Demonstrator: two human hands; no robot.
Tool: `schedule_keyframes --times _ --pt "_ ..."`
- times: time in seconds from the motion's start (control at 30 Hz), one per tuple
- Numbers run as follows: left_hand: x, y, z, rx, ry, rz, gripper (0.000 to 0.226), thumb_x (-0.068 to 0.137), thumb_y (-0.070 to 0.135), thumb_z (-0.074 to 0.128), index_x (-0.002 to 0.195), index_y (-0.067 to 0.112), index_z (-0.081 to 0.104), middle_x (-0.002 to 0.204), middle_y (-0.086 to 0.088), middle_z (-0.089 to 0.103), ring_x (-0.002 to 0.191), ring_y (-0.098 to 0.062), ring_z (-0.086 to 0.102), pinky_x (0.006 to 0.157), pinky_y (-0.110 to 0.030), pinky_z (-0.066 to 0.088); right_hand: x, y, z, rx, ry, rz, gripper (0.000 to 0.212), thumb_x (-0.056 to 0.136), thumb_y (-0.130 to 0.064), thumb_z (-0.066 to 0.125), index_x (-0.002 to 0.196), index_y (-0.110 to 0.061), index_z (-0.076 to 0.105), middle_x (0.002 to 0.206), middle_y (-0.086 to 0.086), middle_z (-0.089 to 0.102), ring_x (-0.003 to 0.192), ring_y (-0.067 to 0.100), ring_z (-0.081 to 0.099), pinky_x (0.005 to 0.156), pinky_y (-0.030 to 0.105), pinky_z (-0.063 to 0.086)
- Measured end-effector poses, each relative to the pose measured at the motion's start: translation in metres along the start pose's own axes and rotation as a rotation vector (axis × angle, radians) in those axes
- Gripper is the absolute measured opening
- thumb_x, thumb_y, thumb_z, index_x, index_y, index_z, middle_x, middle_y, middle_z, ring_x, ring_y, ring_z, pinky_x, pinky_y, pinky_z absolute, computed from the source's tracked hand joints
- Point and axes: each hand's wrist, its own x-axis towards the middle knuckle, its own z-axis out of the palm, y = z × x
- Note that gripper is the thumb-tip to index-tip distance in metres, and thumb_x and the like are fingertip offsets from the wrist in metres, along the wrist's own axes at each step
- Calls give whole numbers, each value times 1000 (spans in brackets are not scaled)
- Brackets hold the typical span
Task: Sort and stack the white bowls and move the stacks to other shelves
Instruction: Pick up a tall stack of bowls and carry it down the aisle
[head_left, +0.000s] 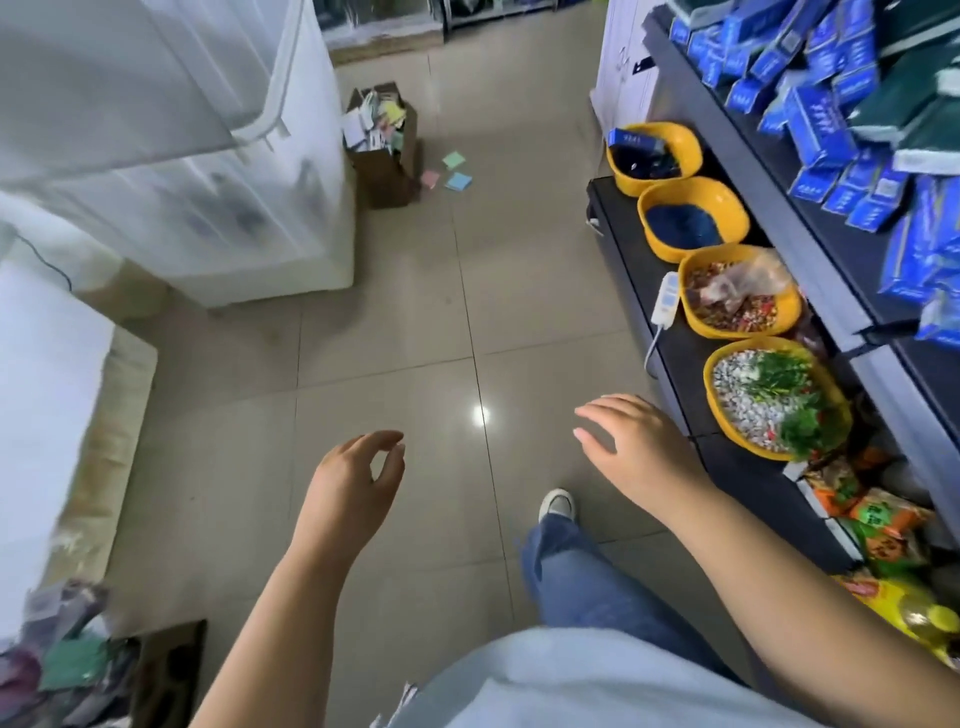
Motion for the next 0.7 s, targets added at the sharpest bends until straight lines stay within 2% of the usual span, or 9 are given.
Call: schedule_keyframes --times 0.17,0.27,0.37,0.57,0.7 --pt "95 47 -6 -4 34 -1 24 91 20 53 110 13 65 107 -4 66 70 -18 44 73 -19 30 103 38 -27 69 12 29 24 80 -12 64 99 1 69 101 18 70 97 34 65 86 44 49" --pt "145 69 -9 14 61 40 23 91 19 53 108 11 66 104 -6 68 72 -20 46 69 -15 27 154 50 -39 76 6 52 28 87 -14 59 111 0 64 116 16 64 114 31 55 97 38 41" --pt "187 82 -7 13 59 40 22 90 17 54 107 10 66 107 -7 68 80 -28 55 69 -14 27 190 63 -43 81 -36 62 32 91 -18 53 118 -3 60 126 12 59 125 25 47 103 32 32" --pt "286 106 7 30 -49 102 23 90 18 54 108 12 66 112 -5 67 71 -17 45 71 -17 29 260 93 -52 45 -95 131 32 92 -19 52 120 -4 59 127 9 59 130 22 43 105 29 28" --pt "385 151 9 -4 -92 237 23 90 18 53 109 12 66 114 -5 65 69 -18 45 71 -18 29 321 114 -83 31 -10 223 35 91 -21 53 123 -5 56 129 9 58 129 20 44 103 27 29"
